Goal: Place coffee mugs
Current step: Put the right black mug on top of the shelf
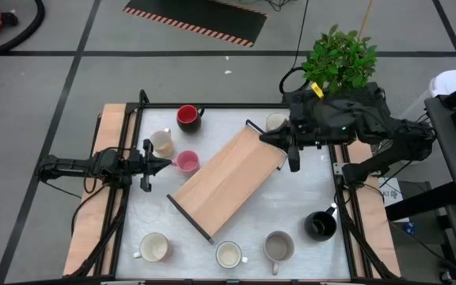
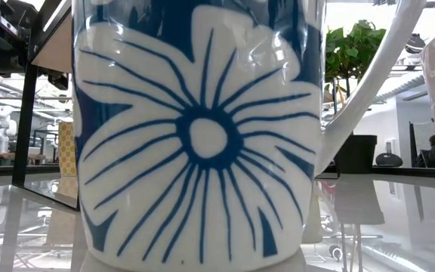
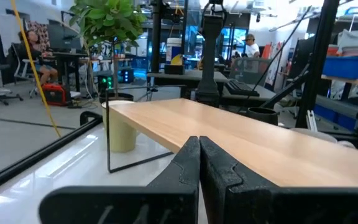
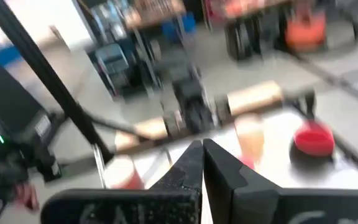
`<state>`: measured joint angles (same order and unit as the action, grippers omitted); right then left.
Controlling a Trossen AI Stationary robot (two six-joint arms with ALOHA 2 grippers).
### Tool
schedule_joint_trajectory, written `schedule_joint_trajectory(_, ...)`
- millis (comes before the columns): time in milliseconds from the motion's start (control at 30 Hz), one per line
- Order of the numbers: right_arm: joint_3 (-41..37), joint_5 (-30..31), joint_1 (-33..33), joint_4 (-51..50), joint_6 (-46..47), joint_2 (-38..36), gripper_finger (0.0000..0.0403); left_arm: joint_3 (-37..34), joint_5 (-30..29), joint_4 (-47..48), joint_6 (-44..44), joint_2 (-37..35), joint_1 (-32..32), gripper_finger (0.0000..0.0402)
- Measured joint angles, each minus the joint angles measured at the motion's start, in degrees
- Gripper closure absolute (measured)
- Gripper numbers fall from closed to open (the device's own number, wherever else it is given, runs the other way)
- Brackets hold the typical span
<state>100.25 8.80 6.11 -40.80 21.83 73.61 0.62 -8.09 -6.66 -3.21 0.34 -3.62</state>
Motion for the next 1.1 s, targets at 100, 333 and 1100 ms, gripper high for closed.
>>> schedule_joint_trajectory(100, 0.00, 0.01, 0.00, -7.74, 4.82, -0.05, 0.0403, 0.00, -0.01, -0.87, -0.07, 0.00, 0.02, 0.0400)
schedule_joint_trajectory(333, -1.60, 0.09, -0.42, -12.33, 17.97, -0.12, 0.0403, 0.00, -0.01, -0.98, -0.06, 0.00, 0.01, 0.0400)
schedule_joint_trajectory(1100, -25.00, -9.57, 3.13, -3.05, 39.88, -1.13, 0.0403, 0.02, -4.28, 3.86, -9.76, 0.04, 0.96, 0.0400)
